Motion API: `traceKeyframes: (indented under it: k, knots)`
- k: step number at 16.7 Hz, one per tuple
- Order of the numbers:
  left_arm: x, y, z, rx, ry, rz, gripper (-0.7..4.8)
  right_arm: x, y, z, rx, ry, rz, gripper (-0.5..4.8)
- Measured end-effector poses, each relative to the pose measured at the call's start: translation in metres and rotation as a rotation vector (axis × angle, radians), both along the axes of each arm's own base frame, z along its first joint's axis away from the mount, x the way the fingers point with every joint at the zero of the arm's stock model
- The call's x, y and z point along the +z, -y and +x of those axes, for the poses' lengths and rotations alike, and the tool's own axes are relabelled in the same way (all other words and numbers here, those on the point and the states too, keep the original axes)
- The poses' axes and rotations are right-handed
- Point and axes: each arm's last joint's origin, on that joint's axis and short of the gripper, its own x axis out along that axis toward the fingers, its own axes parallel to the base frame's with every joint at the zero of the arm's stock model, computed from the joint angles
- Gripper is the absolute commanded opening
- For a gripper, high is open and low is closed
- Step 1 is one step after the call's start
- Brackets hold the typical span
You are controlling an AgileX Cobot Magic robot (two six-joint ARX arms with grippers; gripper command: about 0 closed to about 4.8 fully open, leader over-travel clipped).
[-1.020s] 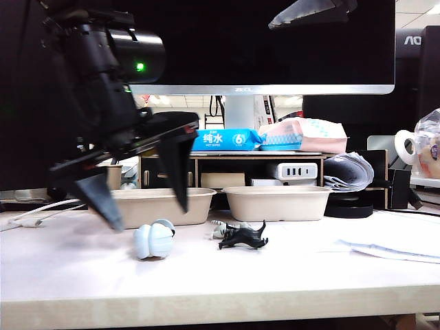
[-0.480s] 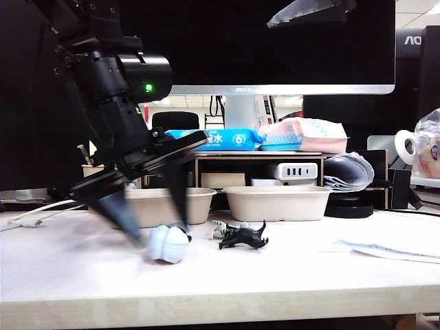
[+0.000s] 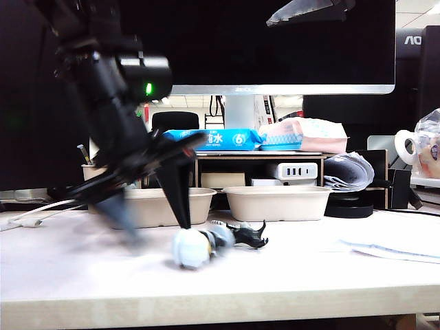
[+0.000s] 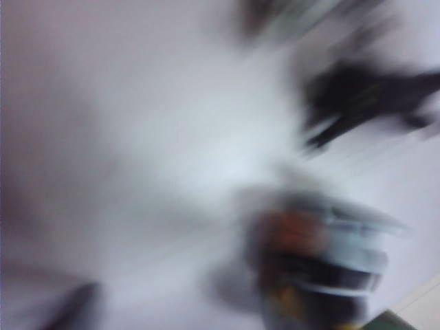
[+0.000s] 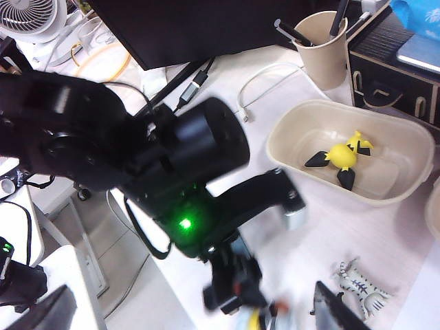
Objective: Put the dolls with similar sizes into the same paper box, while dolls with different sizes go into separate paper boxes.
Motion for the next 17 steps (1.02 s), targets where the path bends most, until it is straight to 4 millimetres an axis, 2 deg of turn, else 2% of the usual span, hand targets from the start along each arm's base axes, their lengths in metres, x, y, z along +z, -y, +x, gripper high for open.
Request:
traceKeyframes:
  k: [4, 8, 12, 14, 17]
  knots:
    - [0.003, 0.000, 0.000, -0.006, -0.002, -0.015, 4.79, 0.000, 0.000, 0.000, -0.001, 0.000, 0.000, 4.70]
    - [0.006, 0.008, -0.006, -0.046, -0.035, -0.079, 4.79, 0.000, 0.000, 0.000, 0.000, 0.000, 0.000, 4.70]
    - [0.035, 0.010, -0.013, -0.068, 0.027, -0.139, 4.79, 0.000, 0.000, 0.000, -0.003, 0.001, -0.002, 4.70]
    - [0.040, 0.020, -0.019, -0.102, 0.042, -0.150, 4.79, 0.000, 0.000, 0.000, -0.003, 0.007, 0.001, 4.70]
    - [0.037, 0.039, -0.034, -0.171, 0.035, -0.132, 4.79, 0.002, 0.000, 0.001, -0.012, 0.006, 0.017, 4.70]
